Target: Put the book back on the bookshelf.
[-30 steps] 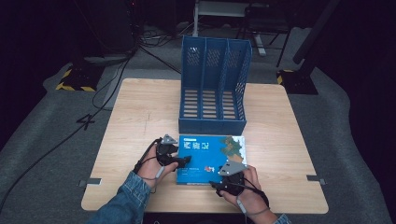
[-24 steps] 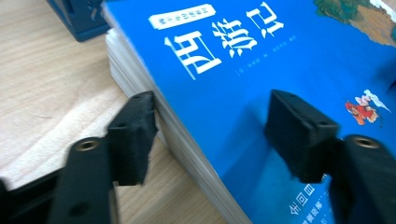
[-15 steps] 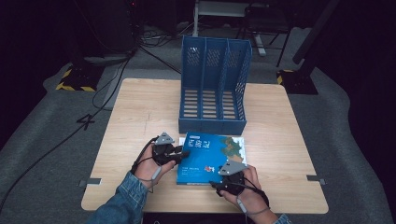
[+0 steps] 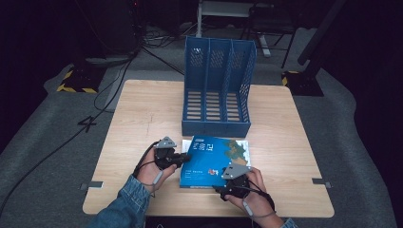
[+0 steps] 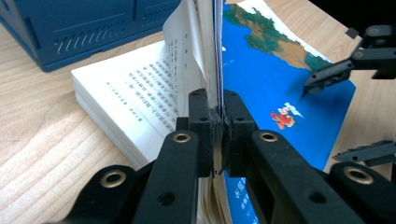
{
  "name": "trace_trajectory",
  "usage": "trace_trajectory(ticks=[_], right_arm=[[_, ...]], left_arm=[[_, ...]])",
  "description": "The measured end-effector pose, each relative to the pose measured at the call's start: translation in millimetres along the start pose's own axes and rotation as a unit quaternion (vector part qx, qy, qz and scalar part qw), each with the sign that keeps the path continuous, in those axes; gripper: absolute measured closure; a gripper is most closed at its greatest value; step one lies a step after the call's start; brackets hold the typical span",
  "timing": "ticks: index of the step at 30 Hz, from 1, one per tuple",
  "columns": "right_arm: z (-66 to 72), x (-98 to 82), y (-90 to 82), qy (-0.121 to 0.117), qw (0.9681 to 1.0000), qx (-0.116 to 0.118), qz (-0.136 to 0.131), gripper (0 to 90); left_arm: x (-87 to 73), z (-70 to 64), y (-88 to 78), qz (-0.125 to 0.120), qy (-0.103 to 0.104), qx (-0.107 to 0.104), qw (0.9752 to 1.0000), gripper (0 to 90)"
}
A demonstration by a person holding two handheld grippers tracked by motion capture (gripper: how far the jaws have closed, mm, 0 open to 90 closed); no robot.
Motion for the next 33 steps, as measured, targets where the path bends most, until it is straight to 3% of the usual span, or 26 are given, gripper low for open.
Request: trace_trajectory(ticks=[2, 11, 16, 22, 27, 33], right_arm=[[-0.8, 0.8, -1.2, 0.010, 0.9999, 0.006, -0.006, 30.0], [-0.1, 7.5, -5.9, 0.005, 0.9992, 0.009, -0.038, 25.3], [3.4, 12.4, -7.8, -0.007, 0.9986, 0.014, -0.050, 23.4], [6.5, 18.6, -6.6, -0.024, 0.9973, 0.012, -0.068, 20.4], [9.5, 27.3, -4.2, -0.041, 0.9957, 0.008, -0.082, 19.8], [15.4, 35.3, 1.8, -0.063, 0.9936, 0.001, -0.094, 19.1]], left_arm=[[1.5, -0.5, -0.8, 0.000, -0.005, -0.006, 1.0000, 85.2], [10.4, -7.2, -4.5, -0.004, -0.017, -0.029, 0.9994, 85.7], [15.6, -12.1, -4.5, -0.010, -0.020, -0.040, 0.9989, 85.8], [24.7, -16.3, -2.3, -0.009, -0.042, -0.053, 0.9977, 85.9], [36.5, -22.4, -2.3, -0.018, -0.067, -0.073, 0.9949, 85.9], [40.2, -25.9, -0.1, -0.014, -0.069, -0.071, 0.9950, 86.0]])
Point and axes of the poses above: each handheld gripper's, and its own axes: y roughly forward along the jaws, x roughly out of its top, z roughly to its left, the point moved 5 cm from there along y, roughly forward along the jaws, and after that the axes turned 13 degrees about -z, right-handed, at the moved point
